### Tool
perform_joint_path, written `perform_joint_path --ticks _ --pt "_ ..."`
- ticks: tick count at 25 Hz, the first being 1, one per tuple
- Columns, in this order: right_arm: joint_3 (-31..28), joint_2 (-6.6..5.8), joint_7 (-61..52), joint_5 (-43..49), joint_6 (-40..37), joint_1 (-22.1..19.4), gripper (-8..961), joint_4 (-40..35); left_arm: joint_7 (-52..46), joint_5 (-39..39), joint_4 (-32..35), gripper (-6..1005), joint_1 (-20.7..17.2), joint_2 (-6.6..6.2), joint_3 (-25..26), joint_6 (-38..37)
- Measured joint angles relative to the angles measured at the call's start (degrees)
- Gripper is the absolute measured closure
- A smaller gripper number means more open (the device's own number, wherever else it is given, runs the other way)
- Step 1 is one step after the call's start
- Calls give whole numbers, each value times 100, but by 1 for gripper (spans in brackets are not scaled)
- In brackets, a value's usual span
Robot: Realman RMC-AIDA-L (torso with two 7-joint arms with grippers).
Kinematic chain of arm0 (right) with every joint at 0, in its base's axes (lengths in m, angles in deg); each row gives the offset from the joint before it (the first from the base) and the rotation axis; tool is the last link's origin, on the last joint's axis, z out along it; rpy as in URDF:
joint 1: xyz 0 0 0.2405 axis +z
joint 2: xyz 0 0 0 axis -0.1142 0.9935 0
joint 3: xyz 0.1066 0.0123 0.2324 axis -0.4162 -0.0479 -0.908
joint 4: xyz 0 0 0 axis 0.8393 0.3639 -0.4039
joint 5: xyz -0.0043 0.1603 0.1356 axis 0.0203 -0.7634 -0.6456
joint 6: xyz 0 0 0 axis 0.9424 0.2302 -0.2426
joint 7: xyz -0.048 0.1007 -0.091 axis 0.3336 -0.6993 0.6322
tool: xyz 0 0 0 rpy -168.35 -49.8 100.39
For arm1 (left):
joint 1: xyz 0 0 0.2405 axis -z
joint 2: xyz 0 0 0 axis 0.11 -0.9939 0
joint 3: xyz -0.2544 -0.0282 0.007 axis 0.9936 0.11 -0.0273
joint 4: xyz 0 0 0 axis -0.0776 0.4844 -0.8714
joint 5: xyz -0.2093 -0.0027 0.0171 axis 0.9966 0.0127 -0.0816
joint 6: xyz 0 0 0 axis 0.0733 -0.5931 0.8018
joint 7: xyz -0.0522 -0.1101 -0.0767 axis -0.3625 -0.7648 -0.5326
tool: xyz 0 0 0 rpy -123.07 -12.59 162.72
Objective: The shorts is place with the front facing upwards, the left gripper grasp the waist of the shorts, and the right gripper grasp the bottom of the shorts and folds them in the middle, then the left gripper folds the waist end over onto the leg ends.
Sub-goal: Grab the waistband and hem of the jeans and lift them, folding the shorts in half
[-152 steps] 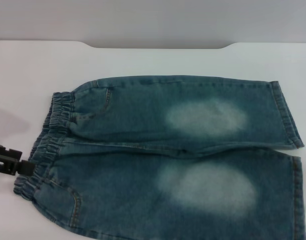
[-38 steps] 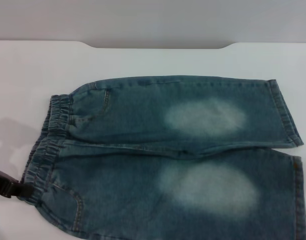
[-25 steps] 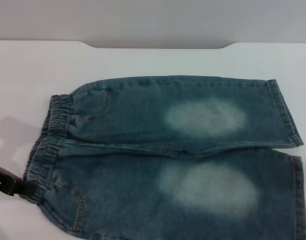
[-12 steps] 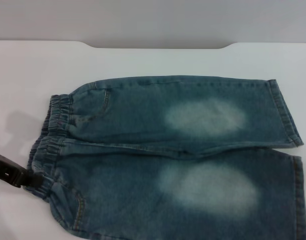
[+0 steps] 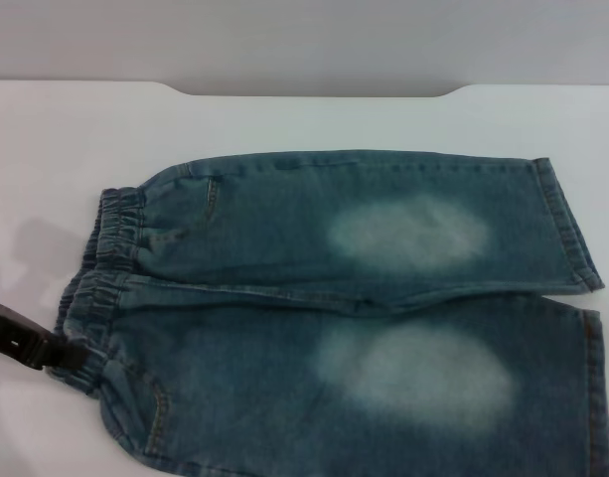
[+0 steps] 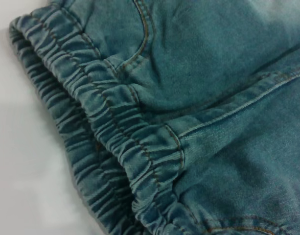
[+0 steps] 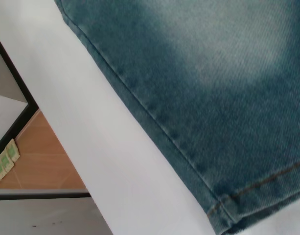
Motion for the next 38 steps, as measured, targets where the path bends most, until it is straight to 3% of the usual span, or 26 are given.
perform_joint_path --ticks 28,38 --pt "327 180 10 157 134 122 486 7 -2 -1 5 950 87 60 0 35" --pt "394 185 7 158 287 205 485 245 15 -1 -17 950 94 89 -8 36"
